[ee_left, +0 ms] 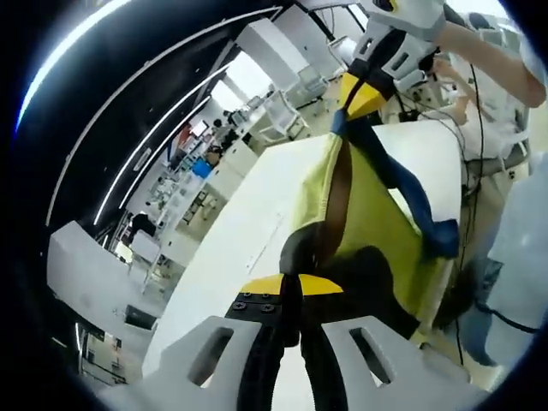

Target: Fold the garment on the visible template until the final outline fits inside the template.

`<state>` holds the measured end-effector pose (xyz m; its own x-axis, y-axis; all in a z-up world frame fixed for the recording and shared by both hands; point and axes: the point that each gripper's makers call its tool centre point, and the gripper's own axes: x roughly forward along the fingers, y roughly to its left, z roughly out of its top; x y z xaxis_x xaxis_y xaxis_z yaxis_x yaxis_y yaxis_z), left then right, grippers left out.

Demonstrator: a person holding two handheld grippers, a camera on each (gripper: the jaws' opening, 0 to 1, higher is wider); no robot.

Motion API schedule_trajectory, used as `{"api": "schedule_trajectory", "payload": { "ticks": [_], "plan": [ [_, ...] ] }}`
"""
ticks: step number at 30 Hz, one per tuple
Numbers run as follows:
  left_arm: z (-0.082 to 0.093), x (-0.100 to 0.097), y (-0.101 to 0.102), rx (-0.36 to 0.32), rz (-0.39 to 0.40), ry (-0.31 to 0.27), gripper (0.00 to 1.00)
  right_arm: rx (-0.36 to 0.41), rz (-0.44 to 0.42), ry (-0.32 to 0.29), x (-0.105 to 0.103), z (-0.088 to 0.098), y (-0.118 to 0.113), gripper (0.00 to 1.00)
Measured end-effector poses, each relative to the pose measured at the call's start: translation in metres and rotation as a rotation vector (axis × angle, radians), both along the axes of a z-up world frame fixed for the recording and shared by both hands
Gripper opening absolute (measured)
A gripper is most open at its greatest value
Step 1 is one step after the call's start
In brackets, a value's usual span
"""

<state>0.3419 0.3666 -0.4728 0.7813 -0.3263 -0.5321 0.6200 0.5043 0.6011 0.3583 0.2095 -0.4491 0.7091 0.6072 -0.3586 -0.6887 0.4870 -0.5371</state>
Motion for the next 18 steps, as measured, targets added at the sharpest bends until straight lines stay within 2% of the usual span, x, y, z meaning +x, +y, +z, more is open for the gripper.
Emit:
{"api": "schedule_trajectory", "payload": {
  "ticks": [14, 18],
  "plan": [
    [-0.052, 0.055, 0.005, -0.039, 0.038, 0.083, 0.00, -0.006, -0.008, 0.063, 0.051, -0.040, 0.004, 0.02],
    [-0.061, 0.066, 0.002, -0.053, 0.044, 0.095, 0.00, -0.009, -0.014, 0.079, 0.064, -0.052, 0.004, 0.02]
  ]
}}
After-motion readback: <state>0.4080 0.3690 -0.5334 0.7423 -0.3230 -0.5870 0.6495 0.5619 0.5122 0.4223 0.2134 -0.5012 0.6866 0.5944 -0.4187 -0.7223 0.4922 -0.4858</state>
